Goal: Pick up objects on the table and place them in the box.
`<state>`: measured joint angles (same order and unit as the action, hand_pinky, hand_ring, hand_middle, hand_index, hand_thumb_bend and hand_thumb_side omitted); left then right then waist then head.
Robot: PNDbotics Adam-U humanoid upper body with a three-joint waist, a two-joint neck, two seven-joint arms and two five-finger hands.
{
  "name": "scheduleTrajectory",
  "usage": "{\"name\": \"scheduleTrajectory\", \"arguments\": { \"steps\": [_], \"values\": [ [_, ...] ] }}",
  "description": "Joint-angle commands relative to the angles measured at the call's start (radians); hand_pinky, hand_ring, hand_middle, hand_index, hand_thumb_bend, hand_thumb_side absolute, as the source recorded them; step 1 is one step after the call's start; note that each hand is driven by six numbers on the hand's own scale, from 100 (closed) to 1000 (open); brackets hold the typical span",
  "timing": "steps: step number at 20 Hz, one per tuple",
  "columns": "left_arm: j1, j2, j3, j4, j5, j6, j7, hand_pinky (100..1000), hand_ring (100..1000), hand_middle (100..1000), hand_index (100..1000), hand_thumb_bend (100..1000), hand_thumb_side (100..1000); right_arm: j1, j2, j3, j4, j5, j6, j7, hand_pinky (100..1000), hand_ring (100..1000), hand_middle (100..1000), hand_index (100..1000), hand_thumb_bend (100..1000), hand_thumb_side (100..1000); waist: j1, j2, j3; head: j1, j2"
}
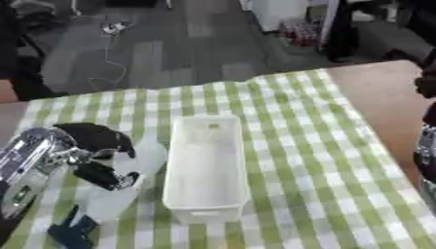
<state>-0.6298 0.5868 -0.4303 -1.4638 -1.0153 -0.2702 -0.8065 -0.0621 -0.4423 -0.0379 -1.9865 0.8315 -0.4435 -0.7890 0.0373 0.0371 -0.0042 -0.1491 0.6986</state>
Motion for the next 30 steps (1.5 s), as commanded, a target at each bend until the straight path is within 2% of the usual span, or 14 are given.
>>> {"name": "scheduleTrajectory", "arguments": {
  "steps": [1,4,6,9,10,11,14,30],
  "values": [
    [-0.018,0.011,0.005,-0.004,-0.015,-0.012,0.000,660,841,863,907,100,1000,-0.012,-0.028,-0.008,-0.013,-0.007,-0.027,-0.021,320,416,559,619,100,930,-0.001,-0.008,-0.002,0.008,-0.004],
    [-0.017,0.012,0.003,-0.005,-0.032,-0.022,0.003,674,849,885,940,100,1000,-0.011,-0.029,-0.008,-0.013,-0.008,-0.027,-0.018,320,416,561,619,100,930,-0.001,-0.008,-0.001,0.007,-0.003],
    [-0.018,0.012,0.001,-0.008,-0.040,-0.031,-0.003,677,850,891,959,232,1000,-0.011,-0.028,-0.009,-0.013,-0.008,-0.026,-0.017,320,417,561,619,100,930,-0.002,-0.008,-0.001,-0.013,-0.016],
    [-0.020,0.014,0.003,-0.010,-0.049,-0.035,-0.014,673,845,883,953,208,1000,-0.011,-0.028,-0.010,-0.013,-0.008,-0.024,-0.016,321,417,562,621,100,931,-0.002,-0.007,0.000,-0.056,-0.038],
    [-0.020,0.015,0.003,-0.009,-0.051,-0.035,-0.016,673,845,883,953,208,1000,-0.011,-0.028,-0.010,-0.013,-0.008,-0.024,-0.017,321,417,562,621,100,931,-0.002,-0.007,0.000,-0.063,-0.040],
    [-0.021,0.017,0.004,-0.007,-0.056,-0.032,-0.018,664,839,871,940,158,1000,-0.011,-0.028,-0.010,-0.013,-0.008,-0.023,-0.017,321,417,562,621,100,931,-0.002,-0.007,0.000,-0.070,-0.042],
    [-0.022,0.019,0.006,0.005,-0.072,-0.023,-0.020,649,829,860,926,139,1000,-0.011,-0.028,-0.011,-0.013,-0.008,-0.022,-0.018,321,416,562,621,100,931,-0.002,-0.006,0.000,-0.084,-0.045],
    [-0.020,0.020,-0.005,0.035,-0.140,-0.032,-0.032,636,822,849,919,152,1000,-0.011,-0.029,-0.012,-0.013,-0.011,-0.020,-0.014,322,416,563,622,100,935,-0.001,-0.007,0.001,-0.079,-0.040]
  ]
}}
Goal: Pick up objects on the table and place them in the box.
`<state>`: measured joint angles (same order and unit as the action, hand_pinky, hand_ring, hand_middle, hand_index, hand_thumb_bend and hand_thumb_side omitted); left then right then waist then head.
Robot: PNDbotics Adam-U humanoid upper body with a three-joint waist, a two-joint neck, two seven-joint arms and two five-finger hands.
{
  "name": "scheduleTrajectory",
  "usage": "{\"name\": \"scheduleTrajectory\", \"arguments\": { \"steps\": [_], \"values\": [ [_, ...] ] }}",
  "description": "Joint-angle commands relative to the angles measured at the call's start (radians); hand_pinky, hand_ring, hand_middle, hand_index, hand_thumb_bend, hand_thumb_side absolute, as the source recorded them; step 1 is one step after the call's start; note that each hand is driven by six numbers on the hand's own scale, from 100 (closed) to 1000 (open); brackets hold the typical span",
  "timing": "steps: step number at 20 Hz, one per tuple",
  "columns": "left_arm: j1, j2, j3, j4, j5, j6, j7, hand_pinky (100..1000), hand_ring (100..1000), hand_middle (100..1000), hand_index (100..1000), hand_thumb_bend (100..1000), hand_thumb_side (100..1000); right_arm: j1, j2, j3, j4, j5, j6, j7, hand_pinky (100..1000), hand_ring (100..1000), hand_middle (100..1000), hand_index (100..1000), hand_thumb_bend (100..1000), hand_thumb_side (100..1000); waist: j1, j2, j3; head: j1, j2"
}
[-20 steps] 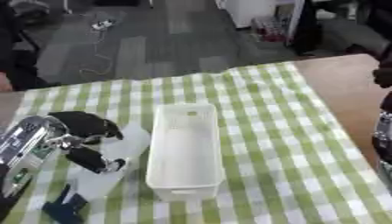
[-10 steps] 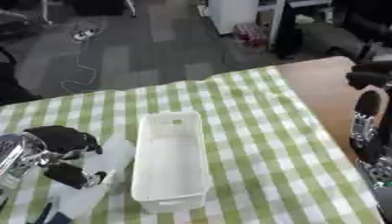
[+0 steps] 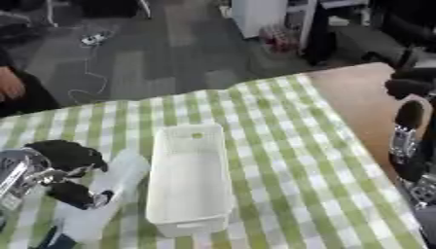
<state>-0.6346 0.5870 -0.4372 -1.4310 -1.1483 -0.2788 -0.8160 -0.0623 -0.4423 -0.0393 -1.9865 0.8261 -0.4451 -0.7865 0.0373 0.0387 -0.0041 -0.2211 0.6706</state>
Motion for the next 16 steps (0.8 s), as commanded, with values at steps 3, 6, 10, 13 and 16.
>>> {"name": "scheduleTrajectory", "arguments": {
  "steps": [3,6,10,13,16],
  "values": [
    [-0.012,0.018,0.003,0.013,-0.013,-0.025,-0.026,639,823,851,922,153,1000,-0.011,-0.028,-0.010,-0.013,-0.005,-0.017,-0.015,322,416,564,624,100,936,-0.002,-0.008,0.002,-0.006,-0.013],
    [-0.010,0.013,0.001,0.026,-0.017,-0.031,-0.027,640,824,853,925,153,1000,-0.010,-0.028,-0.010,-0.013,-0.005,-0.016,-0.014,322,417,565,624,100,936,-0.002,-0.008,0.002,-0.006,-0.014],
    [-0.009,0.013,-0.004,0.021,-0.019,-0.051,-0.024,649,829,858,932,213,1000,-0.009,-0.027,-0.010,-0.013,-0.004,-0.014,-0.012,323,417,566,625,100,936,-0.003,-0.008,0.003,-0.005,-0.013],
    [-0.010,0.016,-0.009,0.008,-0.027,-0.064,-0.024,665,839,866,943,298,1000,-0.009,-0.028,-0.010,-0.013,-0.004,-0.014,-0.012,323,417,566,625,100,936,-0.002,-0.008,0.003,-0.004,-0.014],
    [-0.010,0.016,-0.013,0.012,-0.045,-0.072,-0.026,674,846,872,951,328,1000,-0.011,-0.029,-0.010,-0.013,-0.005,-0.014,-0.012,324,418,566,625,100,936,-0.002,-0.008,0.002,-0.003,-0.015]
  ]
}}
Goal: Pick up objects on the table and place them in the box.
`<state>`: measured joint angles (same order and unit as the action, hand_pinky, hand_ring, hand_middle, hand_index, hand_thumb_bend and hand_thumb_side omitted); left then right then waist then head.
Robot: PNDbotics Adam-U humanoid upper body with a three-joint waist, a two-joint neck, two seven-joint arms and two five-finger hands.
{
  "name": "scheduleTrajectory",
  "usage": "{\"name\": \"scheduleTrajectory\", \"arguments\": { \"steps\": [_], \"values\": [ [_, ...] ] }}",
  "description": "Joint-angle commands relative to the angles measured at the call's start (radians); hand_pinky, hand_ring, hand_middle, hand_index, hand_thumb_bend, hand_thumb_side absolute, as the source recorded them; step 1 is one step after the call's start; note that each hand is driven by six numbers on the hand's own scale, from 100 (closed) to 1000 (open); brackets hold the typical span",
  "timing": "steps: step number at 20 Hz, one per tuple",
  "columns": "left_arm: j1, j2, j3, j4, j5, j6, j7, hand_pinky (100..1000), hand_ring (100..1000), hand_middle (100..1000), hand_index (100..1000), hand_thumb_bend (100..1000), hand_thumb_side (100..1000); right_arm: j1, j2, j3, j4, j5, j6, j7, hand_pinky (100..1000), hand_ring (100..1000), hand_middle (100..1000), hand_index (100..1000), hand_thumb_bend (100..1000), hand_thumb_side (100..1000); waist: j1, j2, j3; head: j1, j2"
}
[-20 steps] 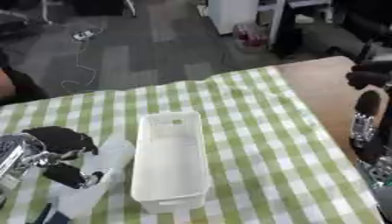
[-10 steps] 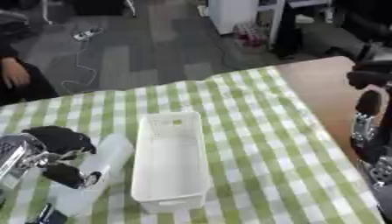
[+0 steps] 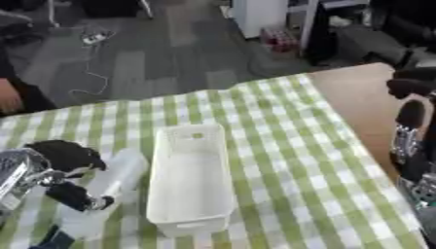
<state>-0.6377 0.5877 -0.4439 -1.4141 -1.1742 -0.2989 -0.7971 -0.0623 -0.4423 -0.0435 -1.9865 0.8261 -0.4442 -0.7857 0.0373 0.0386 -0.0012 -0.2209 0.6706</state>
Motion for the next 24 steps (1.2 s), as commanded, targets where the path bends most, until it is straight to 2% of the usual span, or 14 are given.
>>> {"name": "scheduleTrajectory", "arguments": {
  "steps": [1,14,15,16,17,18,19,20,21,22,24],
  "values": [
    [-0.006,0.014,-0.007,0.001,-0.028,-0.054,-0.044,678,850,876,956,341,1000,-0.012,-0.029,-0.006,-0.013,-0.006,-0.016,-0.013,324,418,566,625,100,936,-0.002,-0.008,-0.002,-0.003,-0.016],
    [0.005,-0.015,0.000,0.120,-0.119,-0.067,0.000,683,853,870,945,358,1000,-0.016,-0.027,-0.008,-0.013,-0.008,-0.018,-0.013,324,418,566,626,100,935,-0.005,-0.003,-0.002,0.004,-0.010],
    [0.006,-0.016,0.000,0.124,-0.122,-0.070,0.006,675,839,844,915,353,1000,-0.015,-0.027,-0.008,-0.013,-0.008,-0.019,-0.013,324,418,566,625,100,934,-0.005,-0.003,-0.002,0.004,-0.010],
    [0.006,-0.016,-0.001,0.126,-0.125,-0.074,0.011,653,809,803,878,273,1000,-0.016,-0.027,-0.008,-0.013,-0.007,-0.019,-0.014,324,419,565,625,100,933,-0.005,-0.003,-0.001,0.005,-0.009],
    [0.006,-0.015,-0.001,0.126,-0.126,-0.078,0.016,612,733,706,804,258,1000,-0.015,-0.027,-0.008,-0.013,-0.007,-0.020,-0.016,324,419,564,625,100,933,-0.005,-0.003,-0.001,0.005,-0.009],
    [0.007,-0.014,-0.002,0.122,-0.124,-0.087,0.024,553,601,569,728,230,1000,-0.015,-0.027,-0.008,-0.013,-0.006,-0.021,-0.018,323,419,564,624,100,933,-0.004,-0.003,-0.001,0.005,-0.009],
    [0.009,-0.013,-0.002,0.119,-0.122,-0.095,0.030,568,628,597,742,236,1000,-0.015,-0.027,-0.008,-0.013,-0.006,-0.022,-0.019,323,419,564,624,100,933,-0.004,-0.004,0.000,0.005,-0.009],
    [0.010,-0.011,-0.002,0.115,-0.122,-0.104,0.034,352,404,389,580,144,923,-0.015,-0.027,-0.008,-0.013,-0.006,-0.023,-0.020,323,419,563,624,100,932,-0.004,-0.004,0.000,0.006,-0.009],
    [0.011,-0.008,-0.002,0.110,-0.123,-0.113,0.039,352,404,389,580,144,923,-0.014,-0.027,-0.009,-0.013,-0.005,-0.024,-0.021,323,419,563,624,100,932,-0.004,-0.004,0.001,0.007,-0.008],
    [0.012,-0.007,-0.002,0.103,-0.121,-0.125,0.046,110,220,249,467,100,854,-0.014,-0.027,-0.009,-0.013,-0.005,-0.024,-0.022,323,418,563,623,100,931,-0.004,-0.004,0.001,0.008,-0.008],
    [0.015,-0.001,-0.002,0.083,-0.121,-0.153,0.066,100,100,126,396,100,841,-0.013,-0.027,-0.009,-0.013,-0.004,-0.025,-0.024,323,418,563,623,100,931,-0.004,-0.005,0.002,0.010,-0.008]
  ]
}}
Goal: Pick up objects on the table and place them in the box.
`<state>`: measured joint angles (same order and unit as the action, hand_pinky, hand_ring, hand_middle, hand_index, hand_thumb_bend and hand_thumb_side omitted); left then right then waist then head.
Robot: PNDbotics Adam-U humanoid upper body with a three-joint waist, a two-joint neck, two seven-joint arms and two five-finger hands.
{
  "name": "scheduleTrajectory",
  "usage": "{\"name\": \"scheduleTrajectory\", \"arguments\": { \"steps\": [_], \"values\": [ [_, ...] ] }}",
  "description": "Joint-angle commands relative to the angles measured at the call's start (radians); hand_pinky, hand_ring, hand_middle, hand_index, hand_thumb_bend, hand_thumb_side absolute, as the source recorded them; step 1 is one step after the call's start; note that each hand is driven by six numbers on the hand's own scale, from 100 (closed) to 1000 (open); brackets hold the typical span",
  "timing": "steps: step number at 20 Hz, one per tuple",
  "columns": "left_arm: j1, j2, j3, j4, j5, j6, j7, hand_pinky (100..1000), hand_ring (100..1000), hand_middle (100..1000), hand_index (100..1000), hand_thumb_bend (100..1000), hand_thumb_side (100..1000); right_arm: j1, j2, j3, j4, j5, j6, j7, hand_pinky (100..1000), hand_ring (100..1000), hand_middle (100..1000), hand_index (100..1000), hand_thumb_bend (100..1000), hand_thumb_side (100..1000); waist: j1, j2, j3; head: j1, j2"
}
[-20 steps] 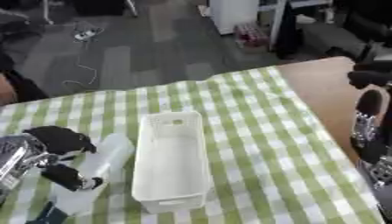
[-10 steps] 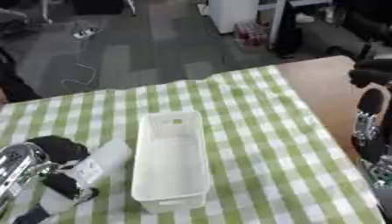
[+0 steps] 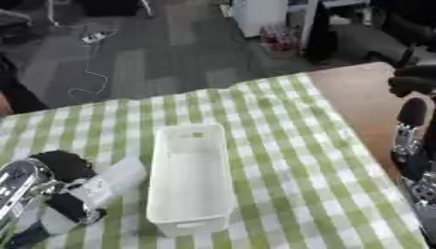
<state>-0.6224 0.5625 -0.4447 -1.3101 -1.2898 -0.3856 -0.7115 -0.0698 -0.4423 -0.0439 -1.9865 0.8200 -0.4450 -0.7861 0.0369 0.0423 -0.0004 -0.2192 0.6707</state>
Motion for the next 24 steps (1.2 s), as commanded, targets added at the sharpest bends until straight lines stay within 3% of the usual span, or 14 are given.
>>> {"name": "scheduleTrajectory", "arguments": {
  "steps": [1,2,6,7,8,16,24],
  "values": [
    [0.003,0.028,-0.001,-0.032,-0.009,-0.079,-0.010,100,100,136,401,100,841,-0.005,-0.027,-0.009,-0.013,0.003,-0.024,-0.025,323,418,563,623,100,931,-0.004,-0.008,0.002,0.008,-0.009],
    [0.007,0.034,-0.002,-0.046,-0.012,-0.095,-0.003,100,100,100,368,100,833,-0.004,-0.027,-0.009,-0.013,0.003,-0.024,-0.025,322,418,562,623,100,931,-0.004,-0.008,0.003,0.008,-0.009],
    [0.031,0.068,0.011,-0.110,0.016,-0.137,-0.025,100,100,100,355,100,817,-0.001,-0.027,-0.010,-0.013,0.006,-0.022,-0.028,322,418,562,623,100,931,-0.004,-0.009,0.008,0.002,-0.011],
    [0.038,0.079,0.018,-0.128,0.034,-0.141,-0.037,100,100,100,356,134,843,0.001,-0.027,-0.011,-0.013,0.007,-0.021,-0.028,322,418,562,623,100,938,-0.004,-0.009,0.010,0.000,-0.011],
    [0.043,0.090,0.024,-0.147,0.054,-0.142,-0.049,100,100,100,354,100,813,0.002,-0.027,-0.011,-0.013,0.008,-0.021,-0.029,322,418,562,623,100,930,-0.004,-0.010,0.011,-0.003,-0.012],
    [0.067,0.203,0.062,-0.330,0.221,-0.126,-0.096,100,100,100,354,100,805,0.013,-0.025,-0.012,-0.013,0.020,-0.013,-0.036,321,418,562,623,100,930,-0.003,-0.012,0.021,-0.019,-0.024],
    [0.070,0.283,0.085,-0.478,0.276,-0.114,-0.060,100,100,100,354,100,801,0.017,-0.027,-0.011,-0.013,0.025,-0.008,-0.038,321,417,562,623,100,931,0.000,-0.015,0.024,-0.031,-0.041]
  ]
}}
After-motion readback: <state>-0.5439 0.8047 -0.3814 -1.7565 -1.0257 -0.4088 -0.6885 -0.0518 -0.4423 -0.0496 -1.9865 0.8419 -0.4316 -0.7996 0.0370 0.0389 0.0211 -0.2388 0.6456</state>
